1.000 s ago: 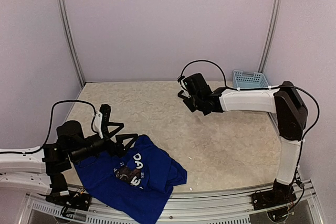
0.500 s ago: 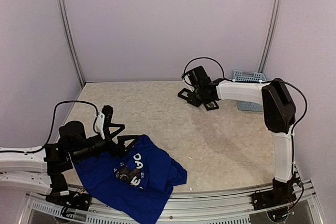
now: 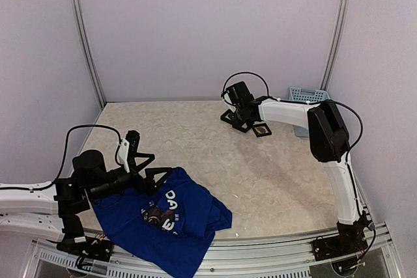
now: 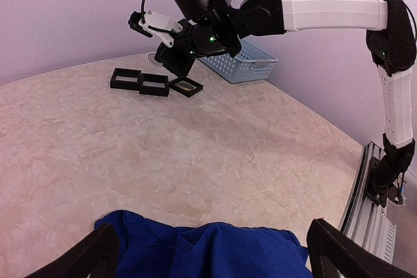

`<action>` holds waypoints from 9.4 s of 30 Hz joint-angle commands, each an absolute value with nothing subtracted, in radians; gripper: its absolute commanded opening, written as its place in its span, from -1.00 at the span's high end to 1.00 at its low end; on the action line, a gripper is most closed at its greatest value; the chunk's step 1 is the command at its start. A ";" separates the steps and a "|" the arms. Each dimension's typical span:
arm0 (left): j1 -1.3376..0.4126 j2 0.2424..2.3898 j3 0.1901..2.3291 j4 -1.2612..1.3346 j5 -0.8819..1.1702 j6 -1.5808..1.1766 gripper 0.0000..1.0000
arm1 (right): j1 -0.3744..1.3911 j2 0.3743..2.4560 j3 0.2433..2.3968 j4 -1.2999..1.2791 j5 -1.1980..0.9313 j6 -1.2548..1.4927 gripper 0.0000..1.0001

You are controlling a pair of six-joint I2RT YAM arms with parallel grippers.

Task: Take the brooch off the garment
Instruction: Place the brooch in the brooch box, then adjust the crumpled clothing at the center of the board.

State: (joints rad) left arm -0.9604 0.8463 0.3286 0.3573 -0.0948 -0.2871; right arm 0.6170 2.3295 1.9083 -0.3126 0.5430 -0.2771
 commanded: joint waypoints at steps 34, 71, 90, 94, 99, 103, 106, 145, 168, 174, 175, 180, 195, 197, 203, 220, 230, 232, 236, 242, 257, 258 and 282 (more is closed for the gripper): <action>-0.953 0.821 0.340 0.325 -0.090 -0.276 -0.98 | 0.555 2.534 2.086 -0.352 0.577 -0.358 1.00; -0.954 0.850 0.350 0.322 -0.081 -0.278 -0.98 | 0.583 2.399 1.966 -0.309 0.571 -0.351 1.00; -0.953 0.854 0.353 0.322 -0.065 -0.284 -0.97 | 0.588 2.411 1.976 -0.323 0.549 -0.360 1.00; -0.954 0.857 0.354 0.322 -0.062 -0.285 -0.98 | 0.587 2.421 1.974 -0.326 0.569 -0.364 1.00; -0.955 0.860 0.355 0.322 -0.061 -0.285 -0.98 | 0.587 2.435 1.977 -0.326 0.575 -0.373 1.00; -0.954 0.861 0.356 0.321 -0.060 -0.285 -0.98 | 0.588 2.444 1.991 -0.327 0.575 -0.374 1.00; -0.954 0.862 0.357 0.321 -0.061 -0.285 -0.98 | 0.588 2.456 2.012 -0.342 0.568 -0.373 1.00; -0.954 0.865 0.359 0.319 -0.063 -0.284 -0.97 | 0.588 2.458 2.051 -0.388 0.484 -0.350 0.32; -0.954 1.005 0.410 0.310 -0.007 -0.312 -0.97 | 0.712 1.936 1.531 -0.176 0.323 -0.181 -0.31; -0.949 1.063 0.458 0.252 0.024 -0.318 -0.98 | 0.725 1.711 1.258 -0.092 0.104 -0.085 -0.23; -0.948 1.062 0.461 0.246 0.024 -0.318 -0.98 | 0.726 1.676 1.209 -0.065 0.057 -0.067 -0.23; -0.921 1.030 0.500 0.156 0.056 -0.324 -0.98 | 0.732 1.571 1.019 0.064 -0.187 0.034 -0.17; -0.875 0.764 0.286 0.045 0.188 -0.328 -0.98 | 0.815 1.652 0.804 0.388 -0.514 0.316 -0.11; -0.867 0.791 0.282 0.060 0.197 -0.321 -0.98 | 0.829 1.674 0.788 0.412 -0.519 0.327 -0.12; -0.865 1.059 0.362 0.071 0.250 -0.320 -0.98 | 0.889 1.757 0.821 0.377 -0.472 0.330 -0.10; -0.900 1.304 0.703 0.132 0.258 -0.166 1.00 | 0.895 1.423 0.695 0.291 0.018 0.182 -0.08; -0.895 1.216 0.828 -0.044 0.699 0.086 1.00 | 0.895 1.138 0.510 0.416 0.286 0.134 -0.23; -0.883 1.206 0.806 -0.102 0.598 0.051 1.00 | 0.895 1.104 0.489 0.429 0.318 0.130 -0.27; -0.889 1.164 0.677 -0.188 0.408 -0.142 0.97 | 0.894 1.102 0.499 0.418 0.298 0.123 -0.30; -1.065 1.063 0.414 -0.092 0.324 -0.411 0.15 | 0.896 1.207 0.579 0.368 0.084 0.095 -0.23; -0.881 0.906 0.505 -0.177 0.134 -0.453 -0.98 | 1.014 1.530 0.761 0.267 -0.208 -0.039 -0.16; -0.851 0.928 0.507 -0.163 0.155 -0.446 -0.98 | 1.018 1.532 0.762 0.268 -0.199 -0.040 -0.15; -1.038 1.517 0.748 -0.072 0.294 -0.383 0.84 | 1.019 1.265 0.624 0.347 0.119 -0.031 -0.16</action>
State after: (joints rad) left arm -0.9924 1.5303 0.7399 -0.0704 0.3237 -0.3939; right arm 1.0119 1.2984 0.6468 0.3305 0.0860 -0.0277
